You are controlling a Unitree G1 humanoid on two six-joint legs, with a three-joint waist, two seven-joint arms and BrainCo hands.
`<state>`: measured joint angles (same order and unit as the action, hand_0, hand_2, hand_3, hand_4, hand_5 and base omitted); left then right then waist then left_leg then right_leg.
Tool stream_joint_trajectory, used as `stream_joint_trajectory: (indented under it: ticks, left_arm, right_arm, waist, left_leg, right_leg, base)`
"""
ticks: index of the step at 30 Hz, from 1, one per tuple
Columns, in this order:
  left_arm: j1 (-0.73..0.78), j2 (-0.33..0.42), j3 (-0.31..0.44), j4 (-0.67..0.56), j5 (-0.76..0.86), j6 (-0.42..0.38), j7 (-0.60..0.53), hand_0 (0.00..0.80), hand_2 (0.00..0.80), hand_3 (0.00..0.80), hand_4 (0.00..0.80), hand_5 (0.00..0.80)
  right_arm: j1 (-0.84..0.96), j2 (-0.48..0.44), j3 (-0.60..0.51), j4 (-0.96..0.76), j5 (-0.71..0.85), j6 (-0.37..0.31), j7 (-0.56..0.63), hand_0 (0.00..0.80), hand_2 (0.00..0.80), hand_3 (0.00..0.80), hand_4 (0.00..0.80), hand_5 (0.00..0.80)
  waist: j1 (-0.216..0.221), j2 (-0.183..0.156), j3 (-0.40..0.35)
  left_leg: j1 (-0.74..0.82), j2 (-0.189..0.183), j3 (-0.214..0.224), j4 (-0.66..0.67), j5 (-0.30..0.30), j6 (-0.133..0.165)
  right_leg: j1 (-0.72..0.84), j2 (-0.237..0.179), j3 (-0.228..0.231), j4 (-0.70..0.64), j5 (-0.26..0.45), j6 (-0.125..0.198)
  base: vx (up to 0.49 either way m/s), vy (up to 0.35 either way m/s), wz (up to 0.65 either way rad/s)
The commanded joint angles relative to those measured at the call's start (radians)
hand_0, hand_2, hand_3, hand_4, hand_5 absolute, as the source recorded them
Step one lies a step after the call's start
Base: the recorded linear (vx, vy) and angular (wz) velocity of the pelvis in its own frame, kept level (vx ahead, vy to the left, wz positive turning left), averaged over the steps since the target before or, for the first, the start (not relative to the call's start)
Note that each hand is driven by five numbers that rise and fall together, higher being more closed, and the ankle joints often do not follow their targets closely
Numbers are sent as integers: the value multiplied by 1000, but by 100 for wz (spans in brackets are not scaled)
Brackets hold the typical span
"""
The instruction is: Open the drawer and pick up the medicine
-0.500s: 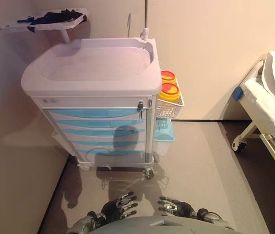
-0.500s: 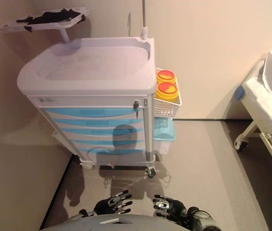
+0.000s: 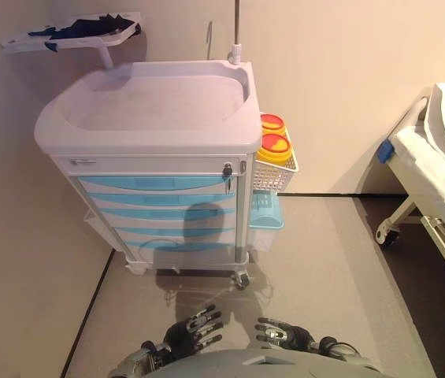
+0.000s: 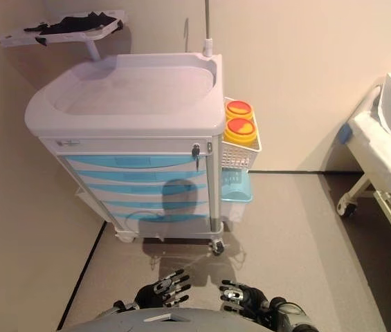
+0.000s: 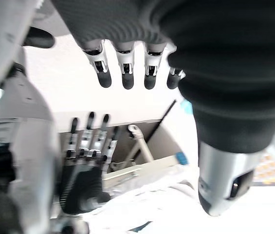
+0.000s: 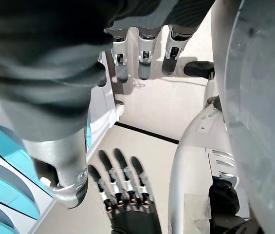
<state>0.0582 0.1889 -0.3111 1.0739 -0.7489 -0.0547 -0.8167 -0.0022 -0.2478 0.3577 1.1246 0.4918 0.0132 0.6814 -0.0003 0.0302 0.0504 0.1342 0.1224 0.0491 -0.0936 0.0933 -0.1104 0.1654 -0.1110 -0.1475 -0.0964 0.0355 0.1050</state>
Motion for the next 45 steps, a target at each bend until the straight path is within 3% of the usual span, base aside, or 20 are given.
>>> stream_joint_trajectory:
  ticks: [1,4,11,16,19,25,34,45]
  left_arm:
    - [-80,-25,28,7,-57,-56,-69,0,0,0,0,0]
    - [-71,-27,38,-1,-92,-58,-80,0,0,0,0,0]
    - [-61,-35,70,6,-122,18,-129,0,0,0,0,0]
    - [-66,-33,87,27,-144,24,-33,0,0,0,0,0]
    - [-70,-28,99,30,-156,2,-22,0,0,0,0,0]
    - [-117,-23,100,0,-225,46,-32,0,0,0,0,0]
    - [-164,-47,157,-57,-494,164,-27,0,0,0,0,0]
    - [-299,-34,251,-125,-864,205,-53,0,0,0,0,0]
  right_arm:
    - [-45,46,-3,39,35,-6,34,0,0,0,0,0]
    - [-41,47,-7,38,36,0,37,0,0,0,0,0]
    - [-34,50,-17,41,26,2,47,0,0,0,0,0]
    - [-31,49,-26,41,51,6,42,0,0,0,0,0]
    - [-31,46,-32,32,78,5,39,0,0,0,0,0]
    - [-48,36,-22,-30,132,-4,27,0,0,0,0,0]
    - [-40,21,-33,-156,160,-9,-23,0,0,0,0,0]
    - [-31,-24,3,-274,125,28,-50,0,0,0,0,0]
  waist:
    - [24,-40,62]
    - [27,-42,64]
    - [31,-47,70]
    - [31,-47,88]
    - [26,-50,113]
    - [27,-56,220]
    - [8,-67,323]
    - [-42,-98,377]
  left_leg:
    - [27,-81,14,16,-97,67]
    - [28,-83,12,16,-97,68]
    - [24,-84,9,17,-98,70]
    - [18,-80,1,24,-96,71]
    - [-14,-72,6,85,-110,75]
    - [-149,-88,-19,248,-149,101]
    - [-350,-102,0,416,-171,109]
    - [-551,-112,22,581,-224,131]
  right_leg:
    - [-15,-8,-39,47,-14,-16]
    - [-13,-8,-41,47,-14,-17]
    - [-15,-12,-46,51,-15,-16]
    - [-25,-23,-43,87,-30,-13]
    - [-59,-31,-37,167,-62,-22]
    - [-207,-34,-24,359,-122,-51]
    - [-410,-45,12,495,-128,-59]
    - [-626,-17,89,601,-122,-61]
  base:
    - [0,0,0]
    - [0,0,0]
    - [14,2,0]
    - [66,33,1]
    - [33,43,1]
    - [-70,36,7]
    - [-38,68,1]
    - [27,106,-10]
